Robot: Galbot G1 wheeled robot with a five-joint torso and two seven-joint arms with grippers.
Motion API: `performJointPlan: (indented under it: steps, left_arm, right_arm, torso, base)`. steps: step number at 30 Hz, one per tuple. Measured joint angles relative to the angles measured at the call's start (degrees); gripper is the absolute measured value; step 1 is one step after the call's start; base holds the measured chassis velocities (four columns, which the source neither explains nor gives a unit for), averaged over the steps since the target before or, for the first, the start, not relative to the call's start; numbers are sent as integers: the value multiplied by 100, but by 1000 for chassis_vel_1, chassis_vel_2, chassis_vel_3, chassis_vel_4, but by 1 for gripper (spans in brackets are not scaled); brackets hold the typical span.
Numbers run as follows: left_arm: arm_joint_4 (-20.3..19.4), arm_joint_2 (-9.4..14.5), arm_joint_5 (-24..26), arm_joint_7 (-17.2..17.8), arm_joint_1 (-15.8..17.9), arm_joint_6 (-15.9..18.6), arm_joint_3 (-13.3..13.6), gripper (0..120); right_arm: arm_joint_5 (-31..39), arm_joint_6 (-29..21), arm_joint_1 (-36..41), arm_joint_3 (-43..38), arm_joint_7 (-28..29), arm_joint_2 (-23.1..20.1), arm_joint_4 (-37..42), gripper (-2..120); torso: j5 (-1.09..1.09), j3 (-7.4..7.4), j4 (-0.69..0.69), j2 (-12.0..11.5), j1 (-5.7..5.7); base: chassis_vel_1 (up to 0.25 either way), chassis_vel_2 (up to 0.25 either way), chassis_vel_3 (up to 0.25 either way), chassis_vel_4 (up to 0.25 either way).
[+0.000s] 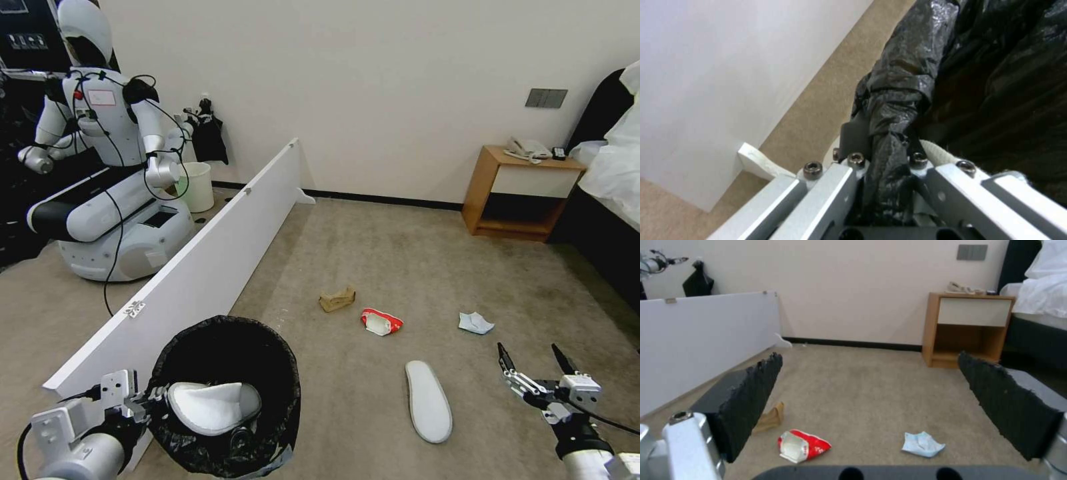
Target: Pick up the trash bin, then pick up the garbage from the floor and place it into the trash bin.
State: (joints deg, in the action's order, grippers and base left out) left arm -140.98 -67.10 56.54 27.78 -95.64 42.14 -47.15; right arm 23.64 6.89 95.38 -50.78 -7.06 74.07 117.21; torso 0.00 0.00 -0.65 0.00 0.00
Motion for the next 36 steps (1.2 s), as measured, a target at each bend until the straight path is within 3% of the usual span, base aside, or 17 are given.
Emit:
performJointPlan:
  steps: [23,28,33,36]
  left_arm:
    - [5,5,-4,-5,29,0,3,1]
    - [5,4,7,0,31,0,-5,1]
    - [-2,2,81,58,25,0,-31,1]
    - [-23,8,139,83,27,0,-105,1]
  right_arm:
    - [35,-9,-29,-25,-19,-55,-21,100]
    - [-220,32,-99,8,166,-80,-80,100]
    - [-367,-226,-133,105,642,-247,-204,100]
    - [296,-875,-266,127,423,-540,-448,100]
  torso:
    - [0,0,1,0,0]
    - [0,0,0,0,1]
    - [0,0,0,0,0]
    - [1,0,1,0,0]
  base:
    - [-56,56,53,-57]
    - [-19,12,10,-20]
    - [0,0,0,0]
    - [0,0,0,0]
